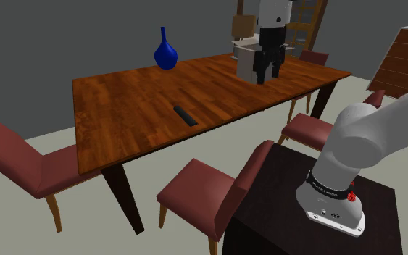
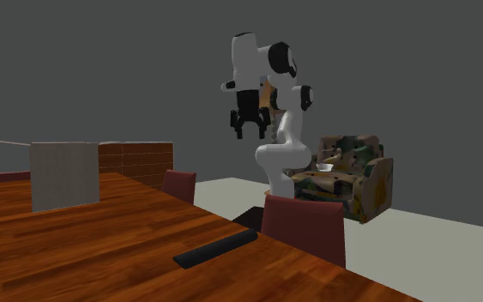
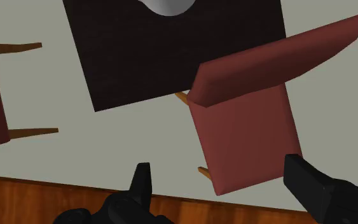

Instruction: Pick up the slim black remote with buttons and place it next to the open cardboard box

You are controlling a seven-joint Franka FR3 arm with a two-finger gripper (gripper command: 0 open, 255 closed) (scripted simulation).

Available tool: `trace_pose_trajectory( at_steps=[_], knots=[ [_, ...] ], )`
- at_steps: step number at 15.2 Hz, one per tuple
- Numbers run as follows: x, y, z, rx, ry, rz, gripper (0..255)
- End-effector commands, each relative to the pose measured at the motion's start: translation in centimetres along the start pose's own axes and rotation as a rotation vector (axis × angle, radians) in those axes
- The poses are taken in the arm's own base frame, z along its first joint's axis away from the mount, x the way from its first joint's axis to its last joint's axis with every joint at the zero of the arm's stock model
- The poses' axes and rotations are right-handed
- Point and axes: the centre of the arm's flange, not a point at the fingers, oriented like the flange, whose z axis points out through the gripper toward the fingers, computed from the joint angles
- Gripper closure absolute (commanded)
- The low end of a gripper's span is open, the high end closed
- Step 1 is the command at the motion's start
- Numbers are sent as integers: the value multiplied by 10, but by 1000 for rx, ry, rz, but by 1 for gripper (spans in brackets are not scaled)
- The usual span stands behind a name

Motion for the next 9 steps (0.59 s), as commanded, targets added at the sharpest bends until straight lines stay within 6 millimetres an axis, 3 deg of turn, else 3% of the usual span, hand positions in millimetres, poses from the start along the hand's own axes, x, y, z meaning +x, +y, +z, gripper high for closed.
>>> trace_pose_trajectory(
  at_steps=[1, 9],
  knots=[
    [0, 0, 0, 0, 0, 0, 0],
    [82, -49, 39, -19, 30, 70, 0]
  ],
)
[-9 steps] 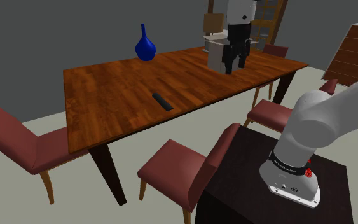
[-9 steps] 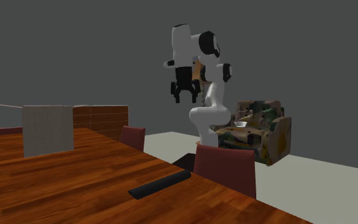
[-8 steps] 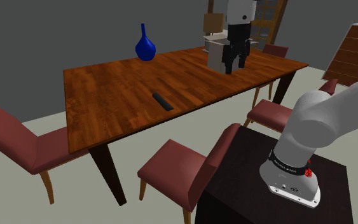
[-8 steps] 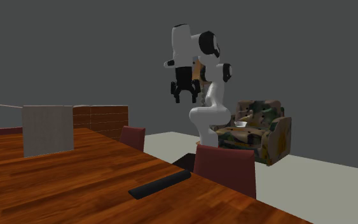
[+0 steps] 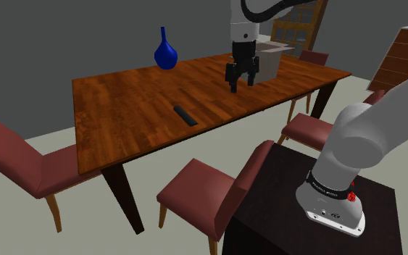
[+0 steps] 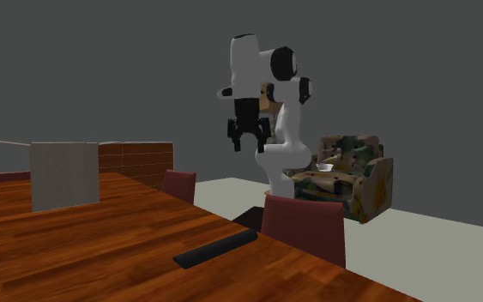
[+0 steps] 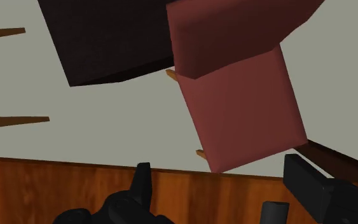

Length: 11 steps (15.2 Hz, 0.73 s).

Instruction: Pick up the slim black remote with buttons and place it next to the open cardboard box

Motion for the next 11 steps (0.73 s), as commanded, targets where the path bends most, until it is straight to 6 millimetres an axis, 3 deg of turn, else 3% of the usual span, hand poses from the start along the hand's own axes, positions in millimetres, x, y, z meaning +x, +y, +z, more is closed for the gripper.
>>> trace_pose_trajectory(
  at_steps=[1, 11],
  knots=[
    [19, -11, 12, -4, 9, 19, 0],
    [124, -70, 60, -27, 47, 106, 0]
  ],
)
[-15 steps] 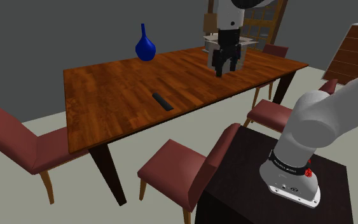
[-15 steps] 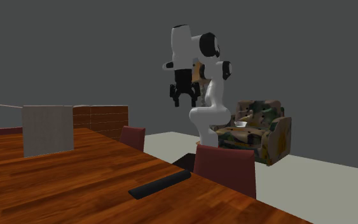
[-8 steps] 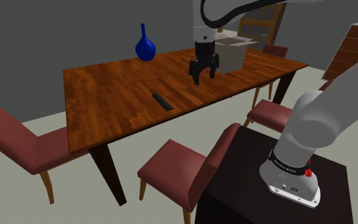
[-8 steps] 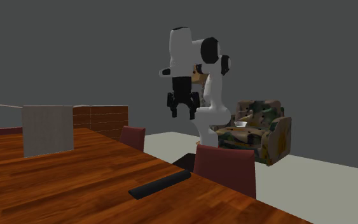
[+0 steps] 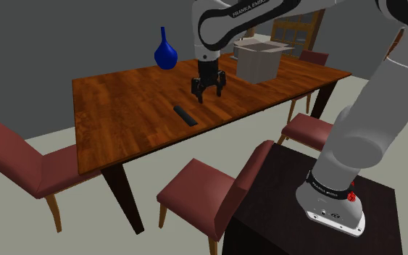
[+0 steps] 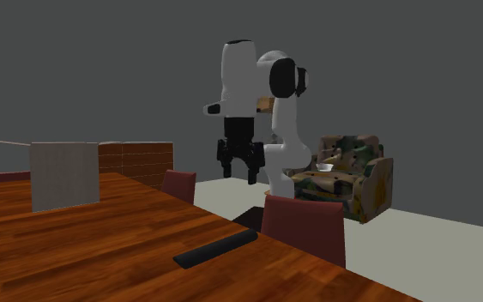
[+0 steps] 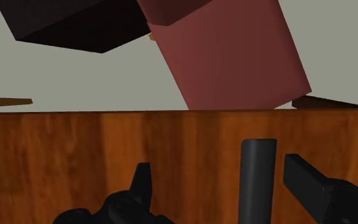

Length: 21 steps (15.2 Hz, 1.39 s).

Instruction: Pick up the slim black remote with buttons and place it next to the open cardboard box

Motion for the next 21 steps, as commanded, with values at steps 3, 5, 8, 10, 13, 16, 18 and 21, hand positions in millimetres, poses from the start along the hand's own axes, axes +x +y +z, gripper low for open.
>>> trace_pose_trajectory(
  at_steps=[3, 5, 8, 10, 13, 16, 18, 21],
  knots=[
    [41, -26, 19, -9, 16, 36, 0],
    [61, -38, 29, -13, 24, 54, 0],
    [93, -56, 44, -20, 35, 80, 0],
    [114, -67, 53, -25, 43, 97, 0],
    [130, -75, 65, -28, 48, 110, 0],
    [131, -74, 81, -28, 48, 110, 0],
    [131, -74, 91, -28, 48, 110, 0],
    [132, -73, 100, -28, 48, 110, 0]
  ],
)
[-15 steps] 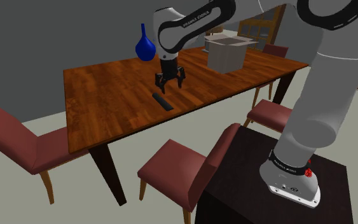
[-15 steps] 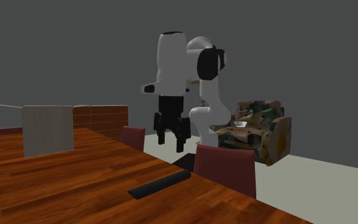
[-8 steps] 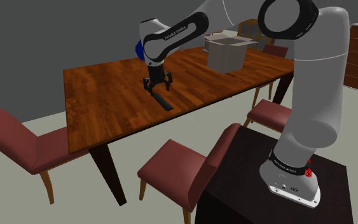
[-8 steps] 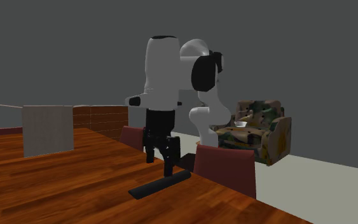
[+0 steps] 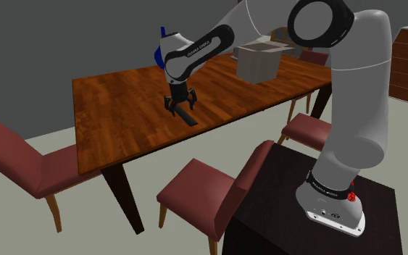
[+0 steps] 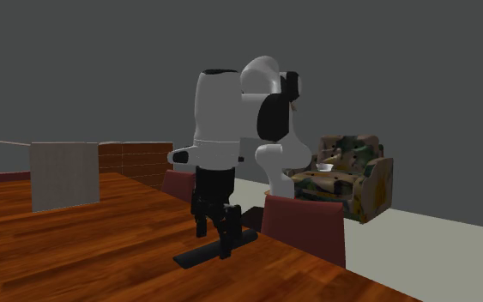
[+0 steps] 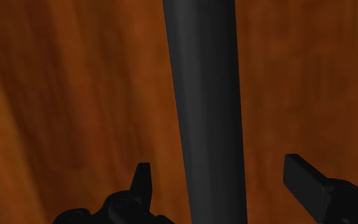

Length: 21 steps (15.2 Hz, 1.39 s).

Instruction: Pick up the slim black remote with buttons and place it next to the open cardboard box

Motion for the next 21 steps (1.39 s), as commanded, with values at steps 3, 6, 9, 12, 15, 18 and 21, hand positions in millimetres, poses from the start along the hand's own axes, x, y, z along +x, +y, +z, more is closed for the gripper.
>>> trace_pose_trajectory(
  at_steps=[3, 6, 9, 12, 15, 18, 21],
  knots=[
    [0, 0, 2, 0, 0, 0, 0],
    [0, 0, 2, 0, 0, 0, 0],
    [0, 0, 2, 0, 0, 0, 255],
    [0, 0, 2, 0, 0, 0, 255],
    [1, 1, 2, 0, 0, 0, 255],
    [0, 1, -9, 0, 0, 0, 255],
    [0, 2, -24, 0, 0, 0, 255]
  ],
)
